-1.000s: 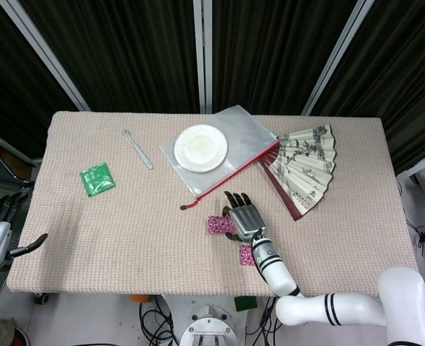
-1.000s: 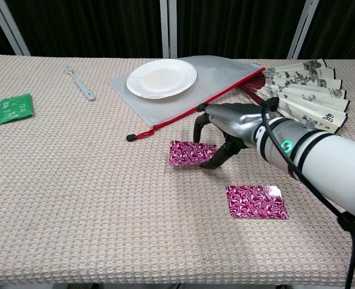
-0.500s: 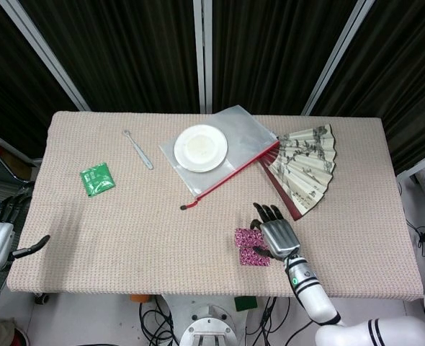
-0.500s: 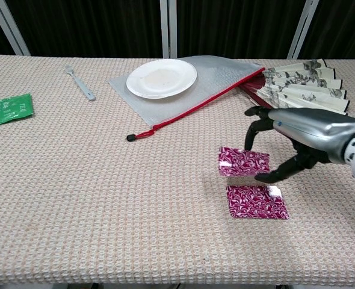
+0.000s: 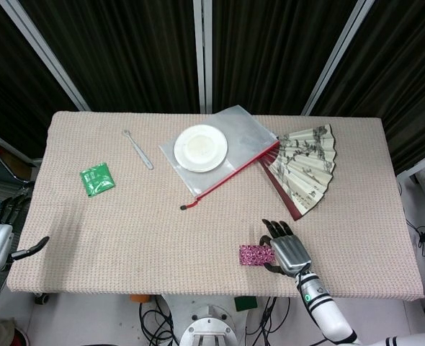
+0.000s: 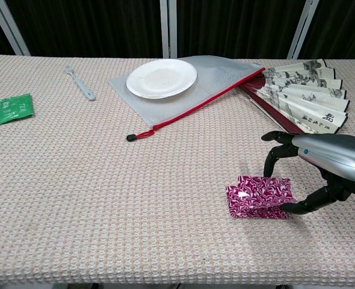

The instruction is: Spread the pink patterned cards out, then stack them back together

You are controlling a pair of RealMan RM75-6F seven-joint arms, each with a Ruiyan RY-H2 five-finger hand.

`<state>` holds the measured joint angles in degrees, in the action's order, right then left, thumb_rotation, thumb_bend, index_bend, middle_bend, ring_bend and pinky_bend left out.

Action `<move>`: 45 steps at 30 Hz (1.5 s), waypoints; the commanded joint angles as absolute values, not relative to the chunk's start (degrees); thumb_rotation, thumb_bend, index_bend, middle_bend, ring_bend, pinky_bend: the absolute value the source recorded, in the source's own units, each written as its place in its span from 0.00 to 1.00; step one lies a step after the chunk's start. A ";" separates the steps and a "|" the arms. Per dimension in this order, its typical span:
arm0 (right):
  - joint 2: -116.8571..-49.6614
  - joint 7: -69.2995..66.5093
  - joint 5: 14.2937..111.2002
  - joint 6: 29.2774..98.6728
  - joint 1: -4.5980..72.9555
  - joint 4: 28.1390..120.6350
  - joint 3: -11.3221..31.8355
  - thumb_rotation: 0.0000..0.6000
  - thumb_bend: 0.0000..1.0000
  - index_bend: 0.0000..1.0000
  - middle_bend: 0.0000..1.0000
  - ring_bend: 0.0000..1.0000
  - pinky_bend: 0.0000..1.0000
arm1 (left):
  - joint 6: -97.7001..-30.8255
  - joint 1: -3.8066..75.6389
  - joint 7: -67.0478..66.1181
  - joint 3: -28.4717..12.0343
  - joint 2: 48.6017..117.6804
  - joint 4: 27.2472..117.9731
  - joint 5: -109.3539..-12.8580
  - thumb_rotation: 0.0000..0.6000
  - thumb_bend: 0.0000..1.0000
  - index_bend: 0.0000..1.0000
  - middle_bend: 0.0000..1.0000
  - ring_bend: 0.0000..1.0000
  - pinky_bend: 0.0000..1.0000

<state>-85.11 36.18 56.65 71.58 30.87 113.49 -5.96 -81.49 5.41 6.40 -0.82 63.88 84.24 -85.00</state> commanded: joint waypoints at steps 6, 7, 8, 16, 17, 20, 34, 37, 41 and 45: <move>-86.60 36.80 56.62 70.96 30.00 112.37 -5.56 1.00 0.59 0.42 0.03 0.00 0.00 | -81.15 5.70 6.96 -1.00 64.00 83.76 -84.97 0.17 0.11 0.07 0.05 0.03 0.17; -86.75 36.82 56.72 70.88 29.92 112.30 -5.48 1.00 0.59 0.42 0.03 0.00 0.00 | -81.14 5.72 7.04 -1.01 64.03 83.66 -84.99 0.16 0.11 0.07 0.05 0.03 0.17; -86.97 36.90 56.82 70.86 29.83 112.17 -5.33 1.00 0.59 0.42 0.04 0.00 0.00 | -81.15 5.74 7.10 -1.04 64.03 83.58 -85.00 0.17 0.10 0.07 0.05 0.03 0.17; -88.30 39.14 55.98 71.20 29.47 111.54 -4.30 1.00 0.58 0.42 0.04 0.00 0.00 | -81.38 5.58 7.62 -1.09 63.84 83.22 -84.92 0.17 0.10 0.07 0.05 0.03 0.17; -88.44 39.32 55.78 71.13 29.46 111.53 -4.13 1.00 0.58 0.42 0.04 0.00 0.00 | -81.36 5.54 7.72 -1.07 63.86 83.14 -84.88 0.17 0.10 0.07 0.05 0.03 0.17; -88.74 39.66 55.52 70.90 29.40 111.40 -3.88 1.00 0.58 0.42 0.04 0.00 0.00 | -81.32 5.46 7.90 -1.00 63.96 82.92 -84.83 0.17 0.11 0.07 0.05 0.03 0.17; -88.89 40.89 54.50 69.86 29.40 111.11 -3.24 1.00 0.51 0.37 0.03 0.00 0.00 | -81.40 5.32 7.80 -1.04 63.99 82.88 -84.68 0.17 0.10 0.07 0.05 0.03 0.17; -88.79 41.03 54.36 69.62 29.41 111.17 -3.17 1.00 0.50 0.36 0.03 0.00 0.00 | -81.43 5.29 7.77 -1.06 63.98 82.90 -84.64 0.17 0.10 0.07 0.05 0.03 0.17; -88.71 41.10 54.25 69.54 29.35 111.21 -3.12 1.00 0.49 0.35 0.02 0.00 0.00 | -81.47 5.26 7.76 -1.05 63.95 82.95 -84.67 0.17 0.10 0.07 0.05 0.03 0.17; -88.40 41.16 54.27 69.37 29.26 111.44 -3.25 1.00 0.48 0.33 0.02 0.00 0.00 | -81.57 5.19 7.76 -1.07 63.94 82.96 -84.66 0.17 0.10 0.07 0.05 0.03 0.17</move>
